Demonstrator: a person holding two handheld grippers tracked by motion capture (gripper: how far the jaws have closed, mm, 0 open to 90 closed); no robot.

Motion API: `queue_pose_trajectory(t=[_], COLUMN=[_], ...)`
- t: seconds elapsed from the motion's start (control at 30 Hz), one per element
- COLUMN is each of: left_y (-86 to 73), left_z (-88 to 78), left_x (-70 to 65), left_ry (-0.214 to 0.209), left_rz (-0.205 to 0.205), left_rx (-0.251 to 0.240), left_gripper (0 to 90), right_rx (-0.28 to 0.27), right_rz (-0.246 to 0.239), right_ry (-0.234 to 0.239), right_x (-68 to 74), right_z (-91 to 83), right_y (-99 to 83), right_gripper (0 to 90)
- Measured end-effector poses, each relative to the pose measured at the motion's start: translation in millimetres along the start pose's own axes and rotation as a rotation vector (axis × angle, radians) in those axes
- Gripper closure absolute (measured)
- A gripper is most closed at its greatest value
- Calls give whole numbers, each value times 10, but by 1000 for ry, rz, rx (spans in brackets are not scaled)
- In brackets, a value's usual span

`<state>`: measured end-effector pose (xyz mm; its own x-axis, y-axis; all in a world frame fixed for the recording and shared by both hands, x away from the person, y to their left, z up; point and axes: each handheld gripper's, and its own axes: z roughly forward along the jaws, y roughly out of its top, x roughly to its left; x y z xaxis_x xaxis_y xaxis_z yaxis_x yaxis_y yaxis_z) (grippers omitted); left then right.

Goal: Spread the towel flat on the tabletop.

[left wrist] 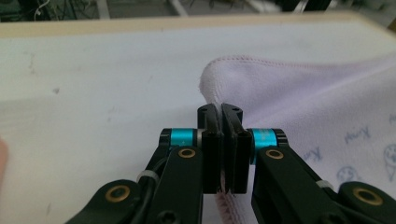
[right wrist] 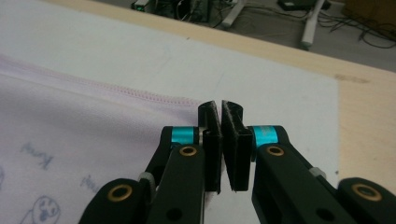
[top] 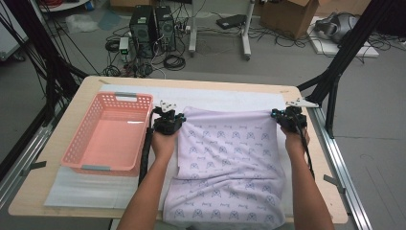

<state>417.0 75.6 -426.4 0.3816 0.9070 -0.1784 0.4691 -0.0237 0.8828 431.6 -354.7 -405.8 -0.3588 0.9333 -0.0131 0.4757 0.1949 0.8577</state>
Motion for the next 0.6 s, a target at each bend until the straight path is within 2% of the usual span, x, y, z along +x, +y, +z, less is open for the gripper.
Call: queue_pose_trajectory(t=[0.03,0.07,0.1,0.13,0.17,0.2,0.27,0.33,0.4,0.47,0.53,0.6], left_y=[-24,-45,-72,-96,-119,-136,-169,-212,-229,-236,-239,-254], left_z=[37,60,85,101,104,94,50,-13,-43,-64,-80,-80], left_x=[19,21,23,32,37,40,34,33,24,-2,-35,-70], left_ry=[-9,-6,-4,-15,-30,-35,-37,-44,-75,-107,-120,-139], left_rz=[-33,-37,-44,-57,-68,-59,-31,-26,-12,-5,18,12], left_rx=[8,24,55,88,117,144,159,141,193,222,257,287], left_gripper=[858,830,736,635,570,536,522,519,512,500,487,467], right_rx=[-9,-9,-4,8,14,13,24,25,40,62,80,96], right_rz=[9,22,28,37,58,79,83,72,65,56,37,21], right_ry=[-10,-28,-37,-63,-75,-66,-53,-30,1,26,57,86], right_x=[-10,-15,-18,-15,-18,-34,-50,-51,-53,-47,-35,-15], right_z=[21,60,86,114,128,133,108,58,13,-40,-97,-170], right_y=[19,35,40,43,39,32,25,22,19,22,17,-1], right_gripper=[868,866,852,801,727,714,702,689,686,672,654,638])
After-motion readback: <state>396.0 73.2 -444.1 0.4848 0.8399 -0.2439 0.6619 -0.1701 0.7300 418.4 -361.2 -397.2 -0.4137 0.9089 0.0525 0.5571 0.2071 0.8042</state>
